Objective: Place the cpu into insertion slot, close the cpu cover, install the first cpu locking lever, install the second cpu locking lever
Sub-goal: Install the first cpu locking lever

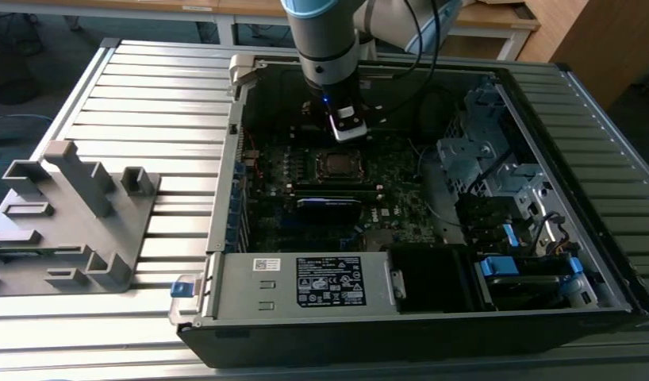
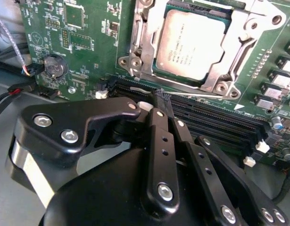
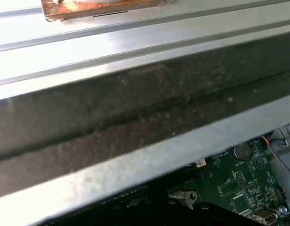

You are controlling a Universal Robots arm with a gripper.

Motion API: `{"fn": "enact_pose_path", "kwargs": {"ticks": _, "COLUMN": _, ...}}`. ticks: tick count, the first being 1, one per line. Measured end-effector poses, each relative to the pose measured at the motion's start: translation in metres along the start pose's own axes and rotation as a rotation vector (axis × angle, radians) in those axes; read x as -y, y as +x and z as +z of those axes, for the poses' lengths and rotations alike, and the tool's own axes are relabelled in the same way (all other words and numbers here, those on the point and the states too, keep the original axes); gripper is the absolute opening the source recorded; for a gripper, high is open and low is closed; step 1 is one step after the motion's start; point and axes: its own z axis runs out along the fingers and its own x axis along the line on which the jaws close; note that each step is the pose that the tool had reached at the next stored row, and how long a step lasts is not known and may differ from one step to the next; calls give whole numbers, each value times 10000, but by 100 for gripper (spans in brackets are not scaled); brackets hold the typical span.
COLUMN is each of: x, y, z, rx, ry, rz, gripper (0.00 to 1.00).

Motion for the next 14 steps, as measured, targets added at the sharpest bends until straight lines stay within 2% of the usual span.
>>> {"fn": "enact_pose_path", "kwargs": {"ticks": 5, "x": 6, "y": 4, "z": 21, "rx": 5, "ry": 0, "rz": 43, "gripper": 11}}
{"fn": "enact_pose_path", "kwargs": {"ticks": 14, "x": -4, "y": -29, "z": 39, "rx": 6, "ry": -3, "rz": 44, "gripper": 11}}
